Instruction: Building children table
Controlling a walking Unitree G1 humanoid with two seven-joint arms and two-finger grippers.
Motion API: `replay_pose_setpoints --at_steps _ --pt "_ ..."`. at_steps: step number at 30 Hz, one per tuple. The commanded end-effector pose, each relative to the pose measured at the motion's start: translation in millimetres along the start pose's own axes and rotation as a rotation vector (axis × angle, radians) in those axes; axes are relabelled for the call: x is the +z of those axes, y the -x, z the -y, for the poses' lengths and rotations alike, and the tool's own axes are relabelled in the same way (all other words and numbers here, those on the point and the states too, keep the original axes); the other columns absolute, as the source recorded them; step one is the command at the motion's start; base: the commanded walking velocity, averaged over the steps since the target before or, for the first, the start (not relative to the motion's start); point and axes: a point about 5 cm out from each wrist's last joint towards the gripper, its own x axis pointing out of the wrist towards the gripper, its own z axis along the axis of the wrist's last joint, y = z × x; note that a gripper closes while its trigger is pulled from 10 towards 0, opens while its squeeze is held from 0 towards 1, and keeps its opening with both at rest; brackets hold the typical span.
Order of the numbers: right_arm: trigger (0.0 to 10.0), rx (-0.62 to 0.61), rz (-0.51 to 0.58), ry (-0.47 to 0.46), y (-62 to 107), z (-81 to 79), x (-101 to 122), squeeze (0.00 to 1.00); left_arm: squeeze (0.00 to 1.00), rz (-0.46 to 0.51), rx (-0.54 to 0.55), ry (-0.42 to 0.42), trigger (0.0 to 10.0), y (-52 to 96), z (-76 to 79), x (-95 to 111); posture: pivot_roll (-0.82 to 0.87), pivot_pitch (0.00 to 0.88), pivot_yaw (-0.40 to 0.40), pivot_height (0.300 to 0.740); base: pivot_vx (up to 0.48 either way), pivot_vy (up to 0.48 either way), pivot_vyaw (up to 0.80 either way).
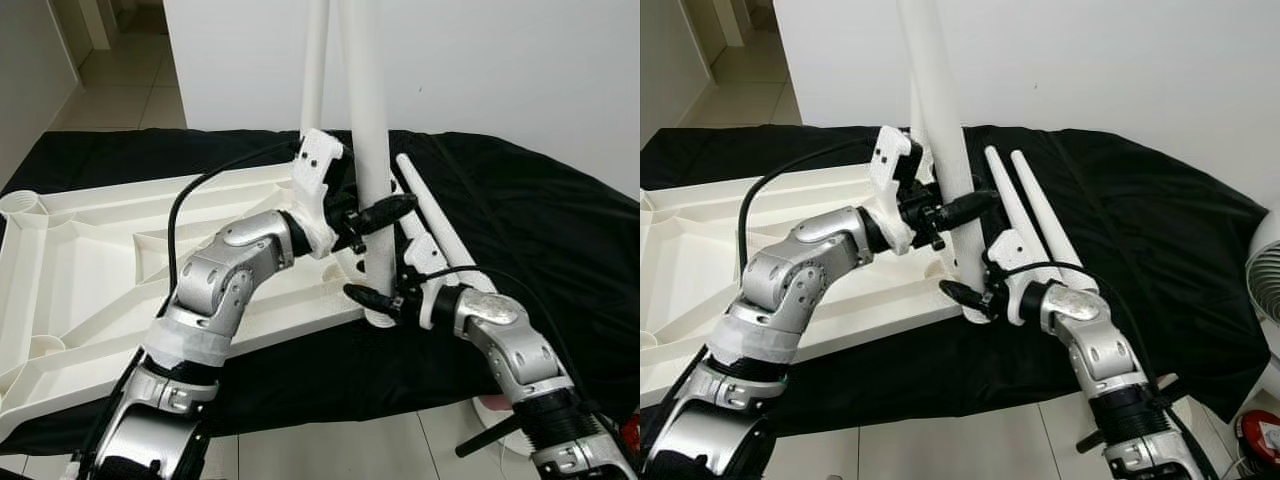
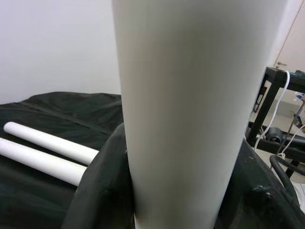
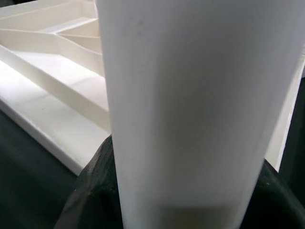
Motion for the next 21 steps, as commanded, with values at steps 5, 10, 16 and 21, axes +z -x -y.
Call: replay_pose_setpoints --at_steps 5,10,16,21 --pt "10.0 -0.191 0.009 -0.049 -1.9 20.0 -1.6 0.42 0.00 0.010 0.161 -0.013 4.3 -5.9 -10.6 12.3 0.06 0.014 -0.043 0.740 0.000 0.000 0.00" --pt "10.0 -0.304 0.088 -0.074 -8.3 29.0 8.5 1.00 0.00 -0.014 0.239 0.022 10.0 -14.7 -18.4 25.2 0.06 0.017 -0.047 0.740 0.000 0.000 0.00" --pt "10.0 -0.455 0.177 -0.064 -17.2 39.2 26.7 1.00 0.00 -0.064 0.312 -0.008 10.0 -26.6 -23.9 35.3 0.04 0.016 -0.041 0.740 0.000 0.000 0.00" --pt "10.0 -0.538 0.176 -0.011 -24.6 42.3 33.8 0.07 0.00 -0.059 0.330 -0.056 10.0 -33.8 -21.2 40.4 0.04 0.017 -0.043 0.740 0.000 0.000 0.00"
